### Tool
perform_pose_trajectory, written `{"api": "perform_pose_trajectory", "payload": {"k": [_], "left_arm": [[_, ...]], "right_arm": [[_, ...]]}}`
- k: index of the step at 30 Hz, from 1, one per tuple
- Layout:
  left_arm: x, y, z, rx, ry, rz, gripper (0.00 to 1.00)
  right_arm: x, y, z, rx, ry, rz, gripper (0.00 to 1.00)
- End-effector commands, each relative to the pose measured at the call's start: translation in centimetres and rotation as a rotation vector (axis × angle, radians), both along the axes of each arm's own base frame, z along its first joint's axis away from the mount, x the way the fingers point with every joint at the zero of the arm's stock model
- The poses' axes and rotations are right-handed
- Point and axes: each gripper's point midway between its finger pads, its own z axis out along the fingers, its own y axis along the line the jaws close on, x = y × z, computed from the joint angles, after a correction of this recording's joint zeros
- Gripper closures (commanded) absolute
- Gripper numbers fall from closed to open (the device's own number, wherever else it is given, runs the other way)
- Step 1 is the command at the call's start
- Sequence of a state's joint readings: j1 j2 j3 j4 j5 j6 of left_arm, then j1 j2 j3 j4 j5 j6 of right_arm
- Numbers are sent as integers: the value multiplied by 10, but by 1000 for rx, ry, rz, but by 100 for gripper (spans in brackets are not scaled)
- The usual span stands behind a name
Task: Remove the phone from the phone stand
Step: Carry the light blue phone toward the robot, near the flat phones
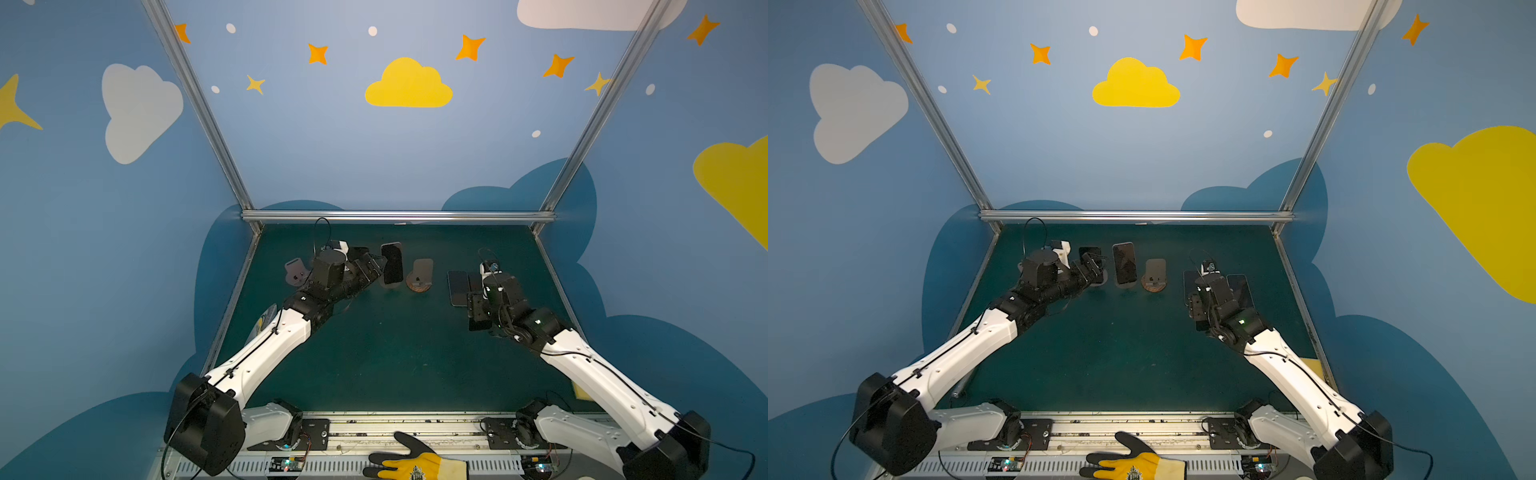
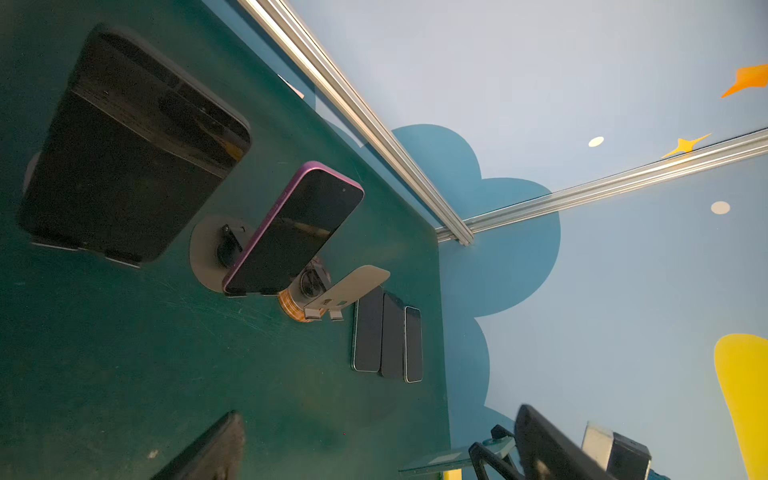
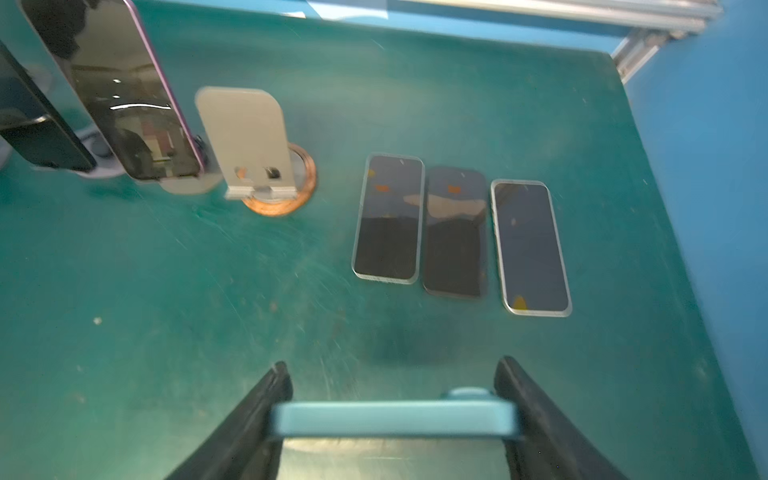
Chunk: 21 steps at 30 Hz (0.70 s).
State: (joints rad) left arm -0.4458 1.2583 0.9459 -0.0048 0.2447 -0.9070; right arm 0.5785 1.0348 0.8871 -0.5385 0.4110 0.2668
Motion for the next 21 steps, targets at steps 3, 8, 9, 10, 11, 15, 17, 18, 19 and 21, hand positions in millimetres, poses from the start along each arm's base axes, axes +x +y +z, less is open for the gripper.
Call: {"api": "perform_pose_trajectory", "payload": {"k": [3,8,9,10,11,15,17,18,19,21], "left_arm": [[1,1,14,11,-45,-3,0],[2,2,11,24,-42,4,0],[2,2,11,25,-42,5,0],[2,2,10,26,-41,4,0],[2,2,10,26,-41,4,0],[2,2,9,26,-38,3,0],[3,1,8,26,-34,3,0],[3,1,7,25,-33,2,0],[3,1,7,25,-33,0,0],[3,0,7,24,-32,-2,0]], "right_arm": [[-15,-15,-15,-22,72,-40,39],[-19,-18,-32,-28,122,-41,39],[-20,-17,-36,-26,133,-37,39],[-20,-16,-39,-20,143,-35,39],[-20,-15,-43,-15,153,-32,39],[-22,-8,-58,11,197,-20,39],[-22,-5,-67,21,222,-14,39],[-22,-4,-70,28,230,-12,39],[-21,-2,-73,37,239,-8,39],[-18,3,-79,59,260,9,38]]}}
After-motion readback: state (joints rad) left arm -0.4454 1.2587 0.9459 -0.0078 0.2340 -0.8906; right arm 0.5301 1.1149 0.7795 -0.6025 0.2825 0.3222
